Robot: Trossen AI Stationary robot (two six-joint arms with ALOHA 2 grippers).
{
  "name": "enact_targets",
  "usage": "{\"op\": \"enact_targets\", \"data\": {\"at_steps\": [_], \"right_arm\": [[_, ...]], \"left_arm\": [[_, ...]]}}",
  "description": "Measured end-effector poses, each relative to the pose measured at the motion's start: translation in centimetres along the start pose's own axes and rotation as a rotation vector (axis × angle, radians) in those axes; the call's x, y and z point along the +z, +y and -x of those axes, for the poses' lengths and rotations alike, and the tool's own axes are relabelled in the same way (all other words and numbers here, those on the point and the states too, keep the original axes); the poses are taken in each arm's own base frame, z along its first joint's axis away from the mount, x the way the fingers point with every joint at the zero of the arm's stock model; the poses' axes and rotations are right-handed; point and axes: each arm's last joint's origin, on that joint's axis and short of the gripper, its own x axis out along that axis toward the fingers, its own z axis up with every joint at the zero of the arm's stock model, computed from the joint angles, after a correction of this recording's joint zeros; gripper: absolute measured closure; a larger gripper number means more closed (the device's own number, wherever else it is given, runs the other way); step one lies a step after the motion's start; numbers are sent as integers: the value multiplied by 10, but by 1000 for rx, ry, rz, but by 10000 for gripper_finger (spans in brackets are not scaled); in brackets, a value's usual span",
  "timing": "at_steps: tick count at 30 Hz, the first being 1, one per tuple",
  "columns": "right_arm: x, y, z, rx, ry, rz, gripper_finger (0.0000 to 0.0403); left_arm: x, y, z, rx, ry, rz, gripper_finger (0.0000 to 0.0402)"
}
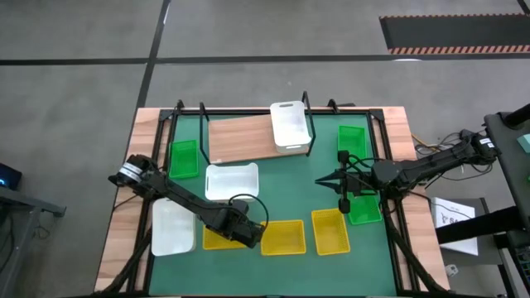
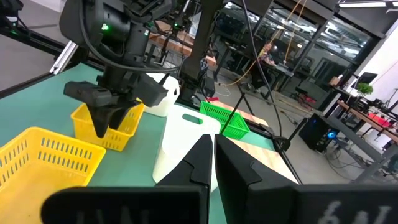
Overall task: Stack baskets on shelf by color
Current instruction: Put the left yellow bin on the shelf
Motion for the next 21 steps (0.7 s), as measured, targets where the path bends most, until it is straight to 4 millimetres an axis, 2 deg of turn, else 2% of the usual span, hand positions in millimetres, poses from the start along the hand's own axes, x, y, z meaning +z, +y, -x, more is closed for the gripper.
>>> {"op": "enact_targets", "data": {"at_steps": [7,9,14,21], "right_arm": [[-1,0,0,3,8,10,392],[-1,1,0,6,15,11,392],[-3,1,0,-12,42,17,392],[-7,0,0,-48,89,26,392]], "left_arm": [[0,-2,0,-18,3,11,373],[-1,-3,0,-34,5,14,392],[-3,-5,7,-40,17,24,391],[-6,-24,58,-193,105,-102,399]]}}
